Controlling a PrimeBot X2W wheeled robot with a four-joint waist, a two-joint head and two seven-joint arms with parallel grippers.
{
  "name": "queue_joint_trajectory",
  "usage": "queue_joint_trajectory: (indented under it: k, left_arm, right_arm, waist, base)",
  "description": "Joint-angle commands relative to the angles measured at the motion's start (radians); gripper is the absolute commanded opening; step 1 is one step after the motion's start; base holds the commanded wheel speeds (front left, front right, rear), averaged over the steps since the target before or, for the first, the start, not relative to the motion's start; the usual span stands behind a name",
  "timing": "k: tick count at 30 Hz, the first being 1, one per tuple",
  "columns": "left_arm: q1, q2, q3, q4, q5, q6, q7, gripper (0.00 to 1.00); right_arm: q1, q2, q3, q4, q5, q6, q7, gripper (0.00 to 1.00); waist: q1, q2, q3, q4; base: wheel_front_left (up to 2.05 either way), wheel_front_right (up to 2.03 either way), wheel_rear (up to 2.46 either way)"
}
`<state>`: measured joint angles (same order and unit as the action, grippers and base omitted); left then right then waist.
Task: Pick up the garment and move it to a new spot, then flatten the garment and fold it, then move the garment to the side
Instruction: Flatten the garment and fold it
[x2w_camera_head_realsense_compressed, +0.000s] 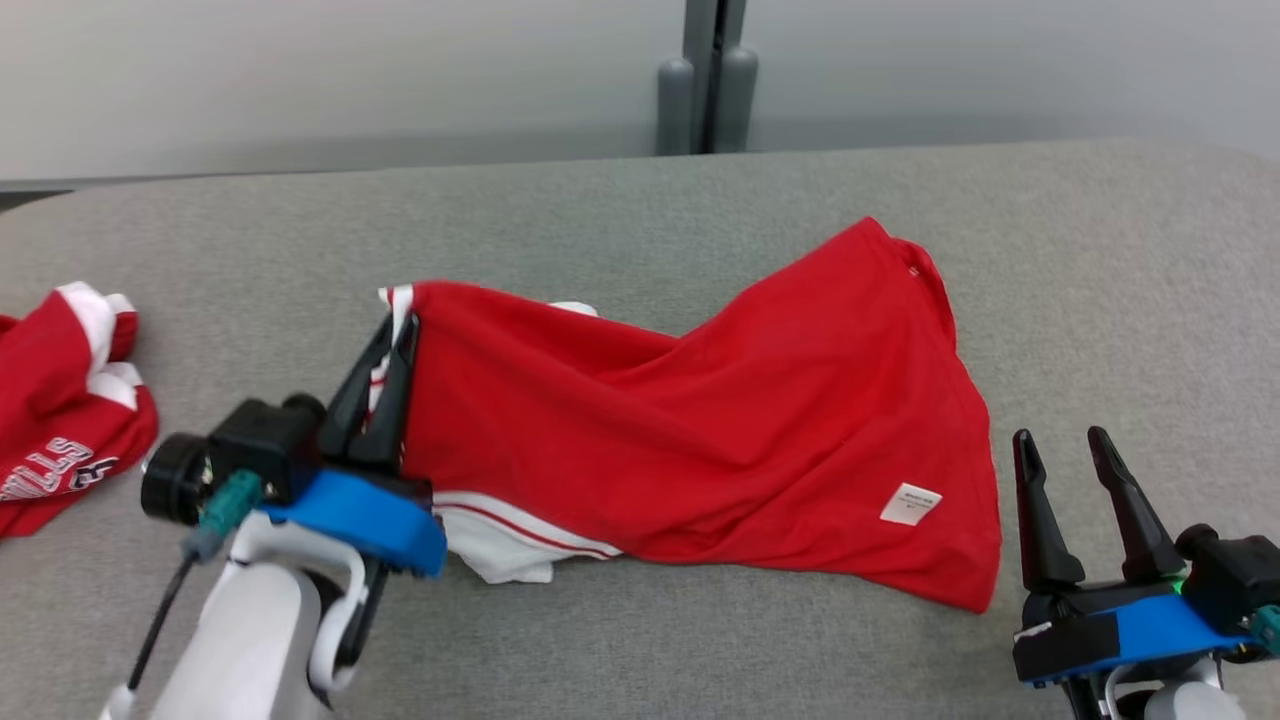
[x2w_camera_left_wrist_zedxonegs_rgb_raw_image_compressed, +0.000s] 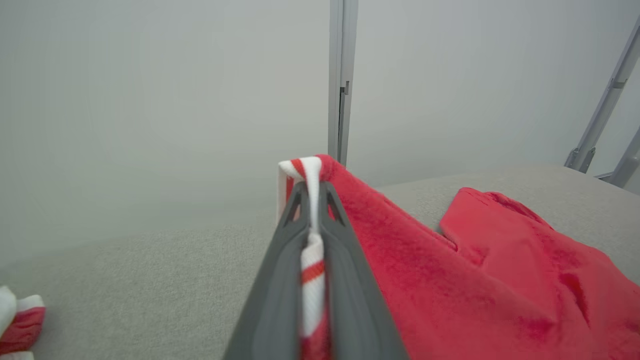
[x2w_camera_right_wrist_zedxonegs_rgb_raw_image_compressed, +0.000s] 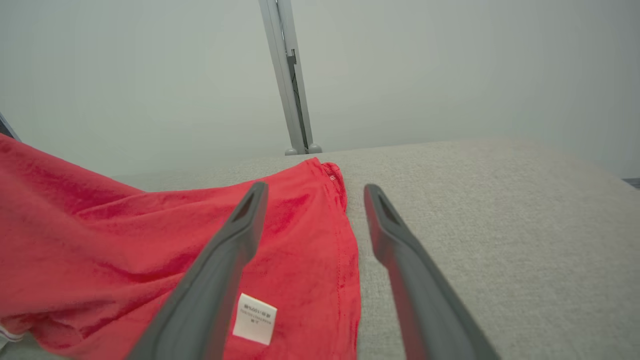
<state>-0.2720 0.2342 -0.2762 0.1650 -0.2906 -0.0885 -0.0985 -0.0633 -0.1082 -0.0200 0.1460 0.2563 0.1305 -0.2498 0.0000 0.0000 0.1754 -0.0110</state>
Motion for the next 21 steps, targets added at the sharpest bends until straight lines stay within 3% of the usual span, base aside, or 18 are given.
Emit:
queue_joint_trajectory:
  k: [1, 11, 19, 21]
  left_arm:
    - [-0.04, 0.006, -0.001, 0.012, 0.007, 0.001, 0.003, 0.0]
    - [-0.287, 0.043, 0.002, 0.283, 0.011, -0.022, -0.034, 0.0]
    - [-0.416, 0.019, -0.019, 0.57, 0.011, -0.033, -0.138, 0.0]
    - [-0.43, 0.011, -0.023, 0.627, 0.023, -0.032, -0.155, 0.53]
  right_arm:
    - [-0.018, -0.007, 0.0, 0.005, 0.001, 0.0, -0.008, 1.0]
    - [-0.087, -0.008, 0.008, 0.036, 0.004, 0.0, -0.014, 1.0]
    - [-0.119, -0.004, 0.01, 0.066, 0.008, 0.0, -0.016, 1.0]
    - [-0.117, 0.0, 0.009, 0.072, 0.004, 0.0, -0.017, 1.0]
  waist:
    - [0.0, 0.0, 0.01, -0.008]
    - [0.0, 0.0, 0.112, -0.093]
    - [0.0, 0.0, 0.135, -0.113]
    - [0.0, 0.0, 0.13, -0.11]
  base:
    - [0.0, 0.0, 0.0]
    - [0.0, 0.0, 0.0]
    - [0.0, 0.0, 0.0]
    - [0.0, 0.0, 0.0]
